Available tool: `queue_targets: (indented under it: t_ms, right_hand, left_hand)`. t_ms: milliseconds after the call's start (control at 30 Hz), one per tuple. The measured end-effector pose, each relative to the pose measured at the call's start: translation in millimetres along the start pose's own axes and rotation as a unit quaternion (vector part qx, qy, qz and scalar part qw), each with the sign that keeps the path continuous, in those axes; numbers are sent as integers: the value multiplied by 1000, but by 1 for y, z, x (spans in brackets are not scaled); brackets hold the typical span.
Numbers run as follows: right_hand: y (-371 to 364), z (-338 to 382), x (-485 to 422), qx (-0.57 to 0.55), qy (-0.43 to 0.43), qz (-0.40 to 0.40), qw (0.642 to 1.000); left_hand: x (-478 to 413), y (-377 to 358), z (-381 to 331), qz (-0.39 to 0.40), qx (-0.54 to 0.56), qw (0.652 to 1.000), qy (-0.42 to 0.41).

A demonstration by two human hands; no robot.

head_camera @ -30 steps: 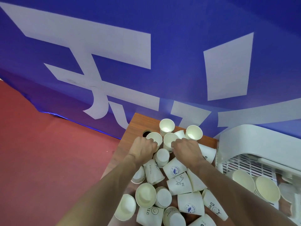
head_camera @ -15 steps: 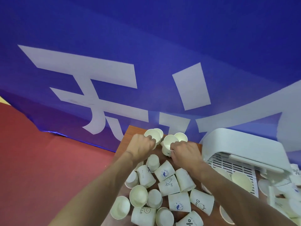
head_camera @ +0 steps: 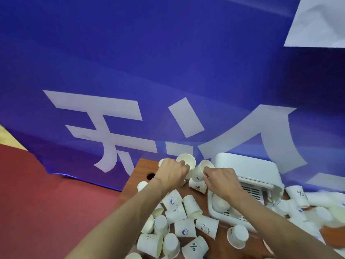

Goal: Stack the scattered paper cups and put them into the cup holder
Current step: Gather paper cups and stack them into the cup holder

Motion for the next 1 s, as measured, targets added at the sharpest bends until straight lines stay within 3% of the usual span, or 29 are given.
queue_targets:
  t_ms: [533, 1000]
  right_hand:
    - [32, -110, 124, -4, -64, -3, 998]
    - [21, -121, 170, -38, -142, -29, 989]
  left_hand:
    - [-27, 43, -133, -59, -34, 994, -89]
    - [-34, 35, -159, -77, -51, 987, -133]
Point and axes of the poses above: each hand's wrist, its own x-axis away from the middle knuckle, its own y-axis out of the back of the hand, z = x × y, the point moved 1 cm from there along -x, towards the middle knuckle, and after that the axes turned 1 degree about z, right-handed, at the moved point
